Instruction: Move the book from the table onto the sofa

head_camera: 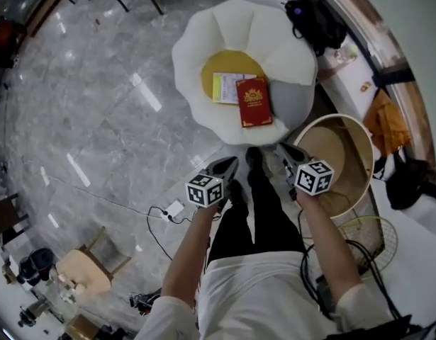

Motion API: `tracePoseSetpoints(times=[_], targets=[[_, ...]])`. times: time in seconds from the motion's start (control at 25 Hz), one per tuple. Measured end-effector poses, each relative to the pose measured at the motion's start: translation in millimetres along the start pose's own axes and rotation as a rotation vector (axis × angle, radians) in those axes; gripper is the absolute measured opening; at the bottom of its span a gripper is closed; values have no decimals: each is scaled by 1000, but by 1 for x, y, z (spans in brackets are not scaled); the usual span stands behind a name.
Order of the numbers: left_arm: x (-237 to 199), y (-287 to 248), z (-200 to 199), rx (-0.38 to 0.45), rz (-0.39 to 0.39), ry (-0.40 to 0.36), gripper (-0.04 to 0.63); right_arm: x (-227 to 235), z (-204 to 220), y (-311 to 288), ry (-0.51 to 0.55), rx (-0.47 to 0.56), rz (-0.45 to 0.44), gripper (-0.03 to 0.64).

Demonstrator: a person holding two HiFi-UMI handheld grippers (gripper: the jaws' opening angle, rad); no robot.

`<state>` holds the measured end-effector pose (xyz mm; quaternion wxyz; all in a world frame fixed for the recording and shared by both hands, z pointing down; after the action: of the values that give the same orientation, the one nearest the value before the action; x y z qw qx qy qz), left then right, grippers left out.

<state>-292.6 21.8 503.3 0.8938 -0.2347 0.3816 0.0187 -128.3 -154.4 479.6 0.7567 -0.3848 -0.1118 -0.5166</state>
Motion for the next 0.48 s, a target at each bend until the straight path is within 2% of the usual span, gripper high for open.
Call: tracePoseSetpoints(times=[0.2,0.48], targets=[[45,51,-19,30,22,-47,2,-49,-19,44,90,20,-28,41],[97,107,-38,67,58,-129,2,-93,-30,103,119,56,-43,41]])
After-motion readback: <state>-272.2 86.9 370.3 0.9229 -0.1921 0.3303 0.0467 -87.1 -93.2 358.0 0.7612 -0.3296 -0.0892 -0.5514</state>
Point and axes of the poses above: the fingertips, and each gripper's own axes: y backward along the fingers, x to its right, z out of its underside, the point moved 7 cm from there along y, backward along the fingers, and after that the axes turned 9 degrees about x, right-handed, at the moved point
